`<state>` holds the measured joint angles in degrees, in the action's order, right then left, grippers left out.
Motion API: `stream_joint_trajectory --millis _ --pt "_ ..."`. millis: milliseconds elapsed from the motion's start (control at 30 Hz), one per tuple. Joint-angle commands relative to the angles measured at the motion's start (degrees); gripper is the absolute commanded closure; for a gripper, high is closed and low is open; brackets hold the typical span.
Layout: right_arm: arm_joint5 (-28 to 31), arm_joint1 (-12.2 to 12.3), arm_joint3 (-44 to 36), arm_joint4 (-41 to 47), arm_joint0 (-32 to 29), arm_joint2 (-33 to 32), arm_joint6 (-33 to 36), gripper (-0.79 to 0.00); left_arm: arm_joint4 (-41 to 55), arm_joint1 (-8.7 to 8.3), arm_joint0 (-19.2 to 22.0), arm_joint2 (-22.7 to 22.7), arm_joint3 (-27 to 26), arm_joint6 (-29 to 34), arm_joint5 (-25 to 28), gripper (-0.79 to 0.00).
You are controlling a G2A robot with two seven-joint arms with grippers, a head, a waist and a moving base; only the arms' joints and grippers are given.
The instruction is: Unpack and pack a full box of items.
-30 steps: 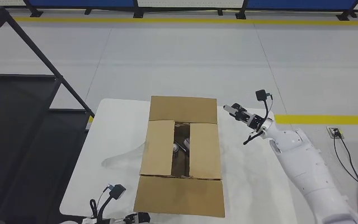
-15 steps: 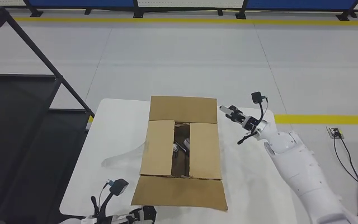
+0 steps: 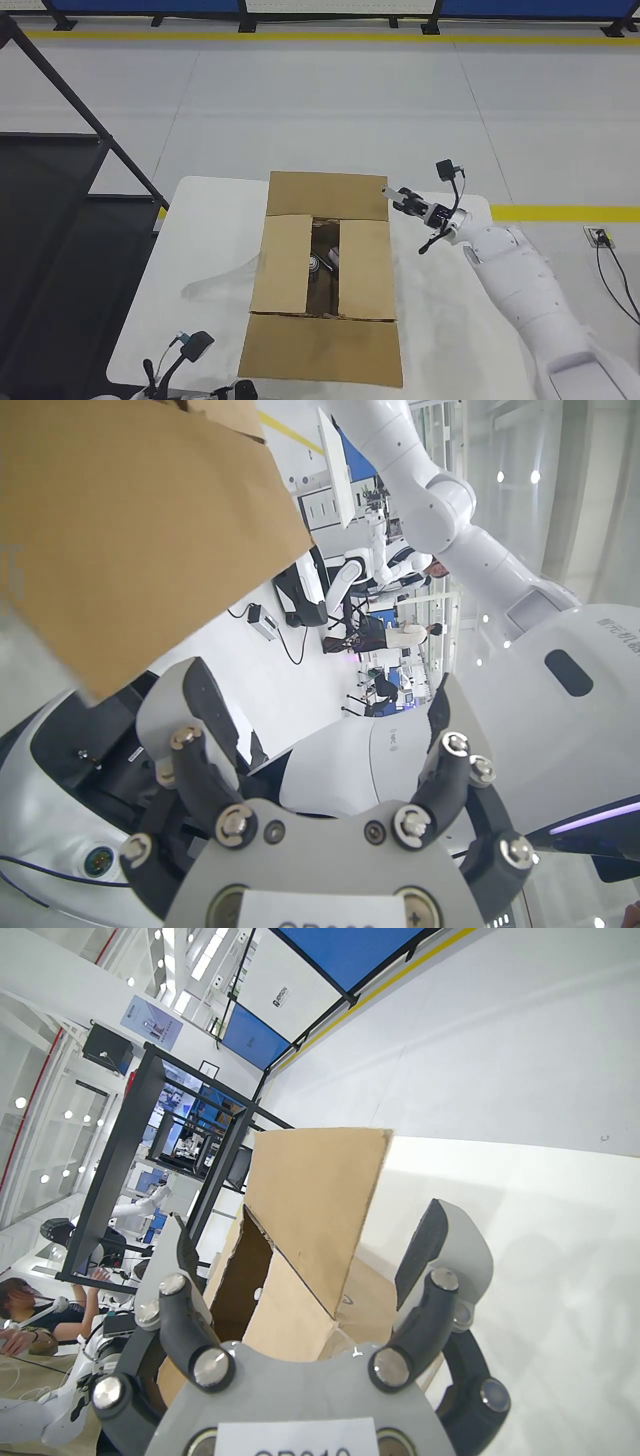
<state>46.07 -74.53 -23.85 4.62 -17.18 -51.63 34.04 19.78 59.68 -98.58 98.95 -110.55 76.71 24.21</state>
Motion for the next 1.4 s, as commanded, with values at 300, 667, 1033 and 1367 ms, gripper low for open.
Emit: stream_joint_trajectory --millis 300,667,1033,1367 --pt "10.0 -2.3 5.8 10.0 2.0 -1.1 9.4 -0.785 -0.4 -0.38 -0.5 -1.7 -0.1 -2.6 2.9 -0.785" --pt "11.9 -0.3 -0.4 14.0 -0.5 -0.8 12.3 -0.785 2.7 -0.26 -1.3 -1.6 -3.7 -12.5 3.8 -0.785" --pt "11.3 4.7 -9.5 12.0 -1.4 3.2 12.9 -0.785 -1.6 0.02 -1.2 -4.0 -7.7 -21.3 4.7 -0.785" --pt "7.2 9.0 -17.7 11.4 -2.5 5.5 17.0 -0.785 -6.7 0.21 0.0 -5.2 -8.4 -28.5 2.7 -0.785"
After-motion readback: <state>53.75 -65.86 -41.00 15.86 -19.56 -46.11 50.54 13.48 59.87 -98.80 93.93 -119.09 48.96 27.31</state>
